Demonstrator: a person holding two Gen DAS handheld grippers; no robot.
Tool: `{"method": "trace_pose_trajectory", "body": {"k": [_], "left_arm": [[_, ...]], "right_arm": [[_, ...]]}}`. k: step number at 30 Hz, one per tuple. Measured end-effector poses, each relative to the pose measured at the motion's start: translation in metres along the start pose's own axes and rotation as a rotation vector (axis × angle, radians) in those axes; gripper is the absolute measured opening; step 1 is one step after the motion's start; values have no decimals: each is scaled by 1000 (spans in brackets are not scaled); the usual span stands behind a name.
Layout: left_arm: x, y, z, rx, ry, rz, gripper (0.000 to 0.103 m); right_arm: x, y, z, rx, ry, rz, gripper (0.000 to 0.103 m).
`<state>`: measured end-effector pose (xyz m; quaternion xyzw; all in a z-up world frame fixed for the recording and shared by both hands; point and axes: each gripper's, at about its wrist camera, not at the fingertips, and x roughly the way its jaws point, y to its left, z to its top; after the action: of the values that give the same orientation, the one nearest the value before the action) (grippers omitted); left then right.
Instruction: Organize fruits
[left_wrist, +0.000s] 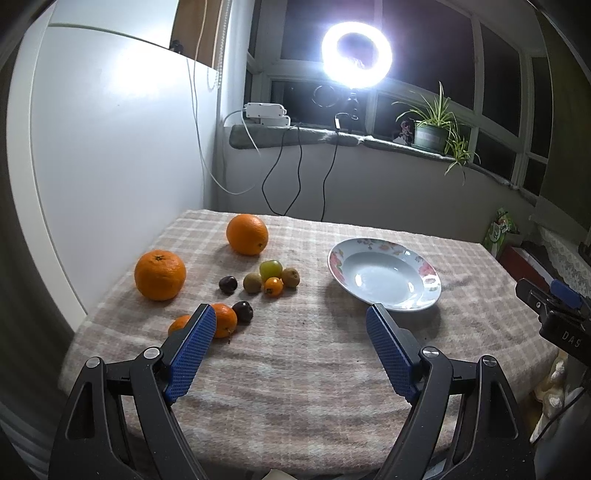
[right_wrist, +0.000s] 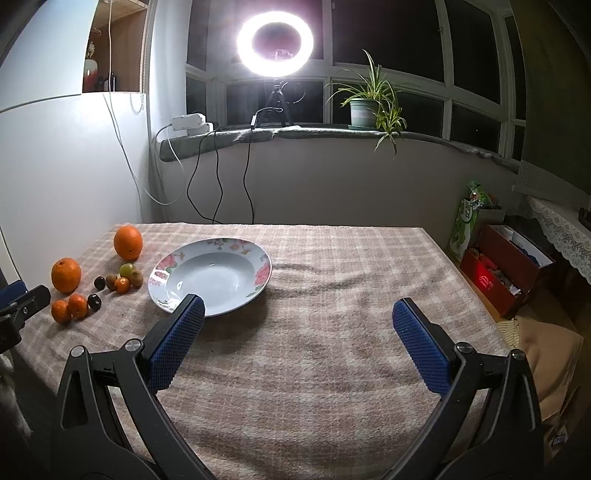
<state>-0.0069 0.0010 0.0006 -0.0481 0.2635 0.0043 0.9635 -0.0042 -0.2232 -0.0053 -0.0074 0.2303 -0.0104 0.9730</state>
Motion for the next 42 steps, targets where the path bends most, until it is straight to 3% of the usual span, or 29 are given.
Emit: {"method": "trace_pose_trajectory", "body": {"k": [42], "left_arm": [[3, 0, -4, -4, 7, 1, 84]], "right_arm": [[6, 6, -5, 0, 25, 19, 103]]}}
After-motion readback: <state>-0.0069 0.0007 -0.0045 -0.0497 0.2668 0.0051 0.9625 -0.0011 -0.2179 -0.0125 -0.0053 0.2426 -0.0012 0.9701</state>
